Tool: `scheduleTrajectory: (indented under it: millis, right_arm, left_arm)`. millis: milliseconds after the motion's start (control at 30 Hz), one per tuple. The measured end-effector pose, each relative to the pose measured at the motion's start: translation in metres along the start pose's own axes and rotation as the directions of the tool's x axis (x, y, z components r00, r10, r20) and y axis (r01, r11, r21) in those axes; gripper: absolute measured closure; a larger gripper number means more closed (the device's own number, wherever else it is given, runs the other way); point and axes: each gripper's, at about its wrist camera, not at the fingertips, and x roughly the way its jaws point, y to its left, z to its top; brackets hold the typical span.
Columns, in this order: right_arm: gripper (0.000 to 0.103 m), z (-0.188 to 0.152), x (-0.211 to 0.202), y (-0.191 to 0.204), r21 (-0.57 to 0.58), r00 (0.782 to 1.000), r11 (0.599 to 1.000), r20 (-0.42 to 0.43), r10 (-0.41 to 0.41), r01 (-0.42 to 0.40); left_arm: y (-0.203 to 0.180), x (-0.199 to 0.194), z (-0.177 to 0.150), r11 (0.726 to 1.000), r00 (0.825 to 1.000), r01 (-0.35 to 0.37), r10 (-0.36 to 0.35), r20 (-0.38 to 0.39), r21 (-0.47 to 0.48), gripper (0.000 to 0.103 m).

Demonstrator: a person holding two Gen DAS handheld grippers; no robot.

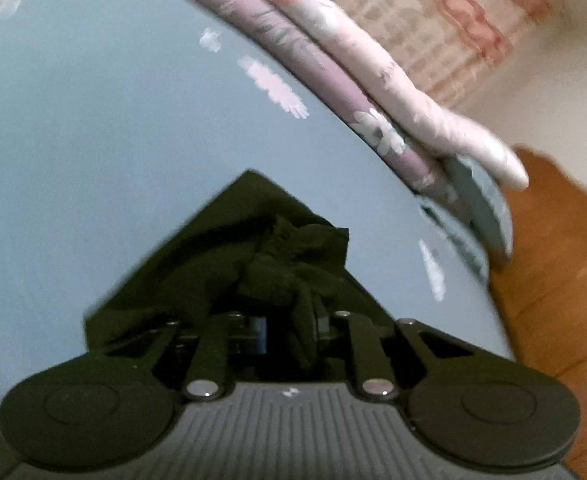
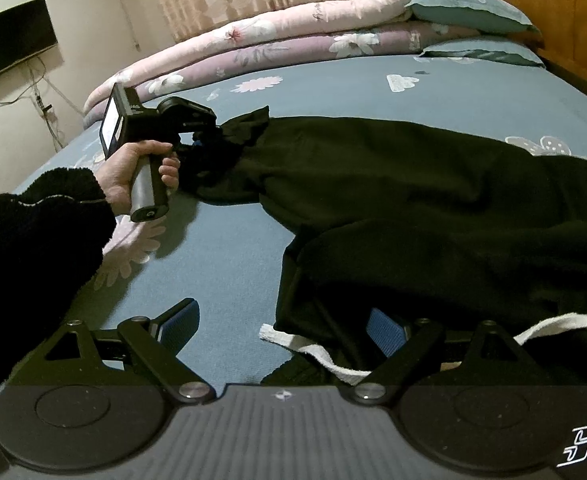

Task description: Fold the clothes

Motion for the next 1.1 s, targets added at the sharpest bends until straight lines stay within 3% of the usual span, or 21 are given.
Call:
scheduleTrajectory:
  millis: [100,267,400,533,833,1100]
  right_arm:
    - [0.010,0.004,-0.004,0.004,-0.038,1.000,0.999,0.007,-0.005,0.005]
    - [0.010,0.015,-0.008,0.010,-0.068,1.000,0.998,0.027,0.003,-0.001]
    - [0.010,0.021,-0.007,0.015,-0.084,0.999,0.996,0.034,0.000,0.003]
    - [0.010,0.025,-0.007,0.016,-0.095,1.000,0.995,0.031,0.002,0.001]
    - [0.010,0.036,-0.012,0.020,-0.117,0.999,0.993,0.040,0.031,-0.026]
    - [0.010,0.043,-0.006,0.021,-0.128,0.999,0.992,0.041,0.020,-0.015]
  left_arm:
    - [-0.008,-0.011,0.011,0.986,0.998,-0.053,0.048,0.033,0.159,0.089]
    - [-0.011,-0.028,0.035,0.938,0.991,-0.119,0.095,0.091,0.324,0.090]
    - [-0.006,-0.035,0.055,0.905,0.983,-0.171,0.128,0.135,0.390,0.090]
    - [0.002,-0.036,0.072,0.849,0.964,-0.258,0.193,0.185,0.462,0.090]
    - [0.036,-0.023,0.097,0.762,0.918,-0.397,0.337,0.210,0.511,0.090]
    - [0.070,-0.017,0.101,0.749,0.896,-0.439,0.409,0.174,0.497,0.090]
